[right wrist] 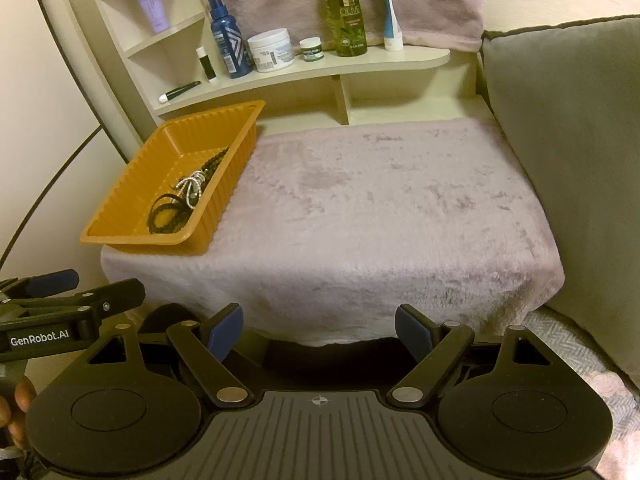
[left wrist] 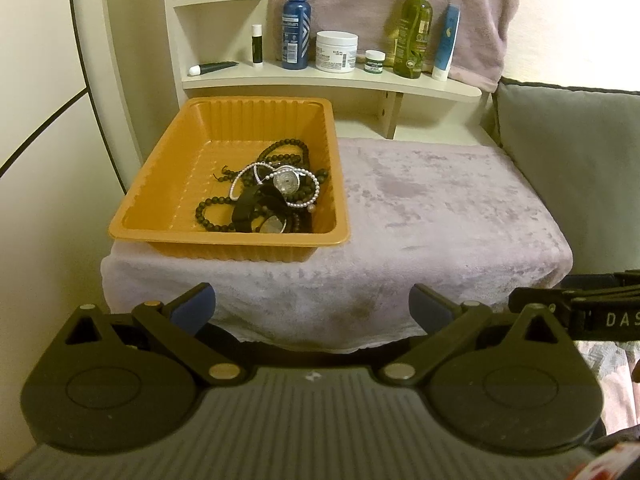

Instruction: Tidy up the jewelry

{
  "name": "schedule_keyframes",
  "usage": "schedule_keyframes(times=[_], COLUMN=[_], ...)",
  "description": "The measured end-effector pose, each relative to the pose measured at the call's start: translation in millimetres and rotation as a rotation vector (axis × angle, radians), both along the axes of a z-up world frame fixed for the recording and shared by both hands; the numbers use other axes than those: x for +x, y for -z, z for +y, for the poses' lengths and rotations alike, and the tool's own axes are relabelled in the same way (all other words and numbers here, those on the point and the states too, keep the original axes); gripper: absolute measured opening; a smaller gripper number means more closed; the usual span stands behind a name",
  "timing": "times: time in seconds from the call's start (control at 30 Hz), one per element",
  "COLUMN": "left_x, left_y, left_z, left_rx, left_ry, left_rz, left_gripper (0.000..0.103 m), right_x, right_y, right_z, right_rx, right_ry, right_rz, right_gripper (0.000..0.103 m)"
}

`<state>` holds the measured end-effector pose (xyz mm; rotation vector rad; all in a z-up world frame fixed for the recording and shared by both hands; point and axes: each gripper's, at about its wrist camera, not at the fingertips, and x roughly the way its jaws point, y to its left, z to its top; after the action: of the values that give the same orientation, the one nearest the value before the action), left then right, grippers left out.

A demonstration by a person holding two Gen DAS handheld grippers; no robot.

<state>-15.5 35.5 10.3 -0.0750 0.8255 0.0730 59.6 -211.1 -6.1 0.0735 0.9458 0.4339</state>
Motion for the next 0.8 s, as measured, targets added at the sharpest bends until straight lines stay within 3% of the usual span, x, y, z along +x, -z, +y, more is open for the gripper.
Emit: schedule_keyframes(times=[0.8], left_x=[-1.4], left_y=[-1.3], left_z=[1.4], left_rx=[-0.001], left_ry=[-0.003], left_rz=[-0.005], left_gripper=[0.102], right_x=[0.1], right_y=[0.2], right_z=[-0.1], right_rx=[0.002], right_ry=[0.002], right_rz=[-0.003], right_gripper=[0.083])
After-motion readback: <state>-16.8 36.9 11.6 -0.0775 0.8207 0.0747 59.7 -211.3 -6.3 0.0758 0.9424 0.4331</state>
